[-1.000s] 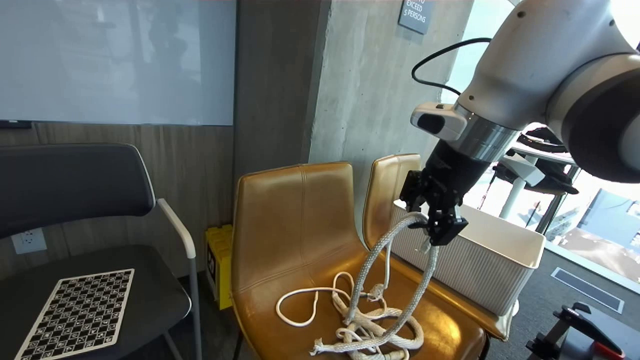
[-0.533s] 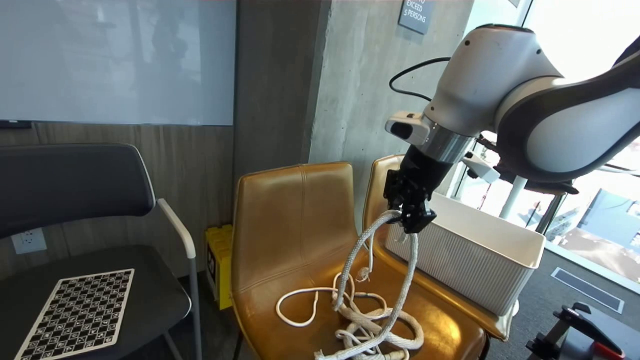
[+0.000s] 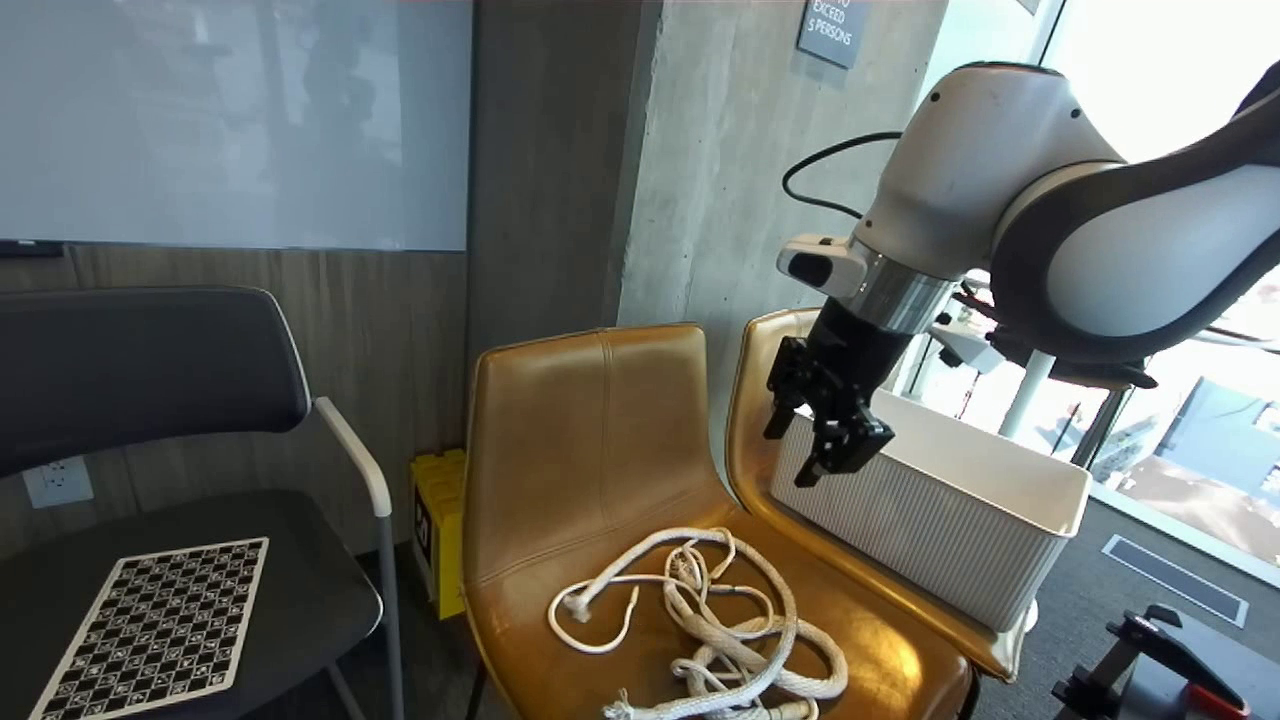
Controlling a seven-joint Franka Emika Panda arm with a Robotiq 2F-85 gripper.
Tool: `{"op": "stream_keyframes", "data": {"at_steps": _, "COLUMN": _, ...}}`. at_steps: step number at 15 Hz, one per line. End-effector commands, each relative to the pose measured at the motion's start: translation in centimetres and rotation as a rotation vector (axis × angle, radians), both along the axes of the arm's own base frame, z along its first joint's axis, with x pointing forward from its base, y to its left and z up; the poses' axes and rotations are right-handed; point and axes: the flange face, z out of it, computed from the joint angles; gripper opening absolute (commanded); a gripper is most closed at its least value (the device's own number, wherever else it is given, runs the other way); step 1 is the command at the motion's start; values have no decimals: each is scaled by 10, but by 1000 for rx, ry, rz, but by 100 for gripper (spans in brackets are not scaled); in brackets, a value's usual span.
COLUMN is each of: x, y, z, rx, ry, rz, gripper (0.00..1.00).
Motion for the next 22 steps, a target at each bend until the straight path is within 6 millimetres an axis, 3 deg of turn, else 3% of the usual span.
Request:
{"op": "stream_keyframes", "data": {"at_steps": 1, "x": -17, "y": -25, "z": 13, "rx": -7, "ry": 6, "rz": 27, "gripper": 98}}
{"op": "stream_keyframes", "data": {"at_steps": 6, "x": -24, "y": -97, "z": 17, "rx": -82, "ry": 47, "rz": 221, "gripper": 100}}
{"op": "stream_keyframes", "data": {"at_steps": 10, "x": -16, "y": -155, "z": 20, "rx": -98, "ry": 52, "rz": 429, "gripper": 100}}
{"op": "stream_keyframes", "data": {"at_steps": 14, "x": -11, "y": -229, "z": 33, "rx": -114, "ry": 60, "rz": 581, "gripper": 100}}
{"op": "stream_keyframes", "data": {"at_steps": 17, "x": -19, "y": -286, "z": 51, "rx": -138, "ry": 69, "rz": 596, "gripper": 100}}
{"op": "stream_keyframes", "data": {"at_steps": 18, "x": -17, "y": -267, "z": 37, "rx": -137, "ry": 66, "rz": 567, "gripper": 100}}
{"op": "stream_keyframes", "data": {"at_steps": 20, "x": -19, "y": -294, "z": 43, "rx": -141, "ry": 65, "rz": 574, "gripper": 100}}
{"op": "stream_keyframes", "data": {"at_steps": 22, "x": -19, "y": -292, "z": 44, "rx": -144, "ry": 64, "rz": 581, "gripper": 100}}
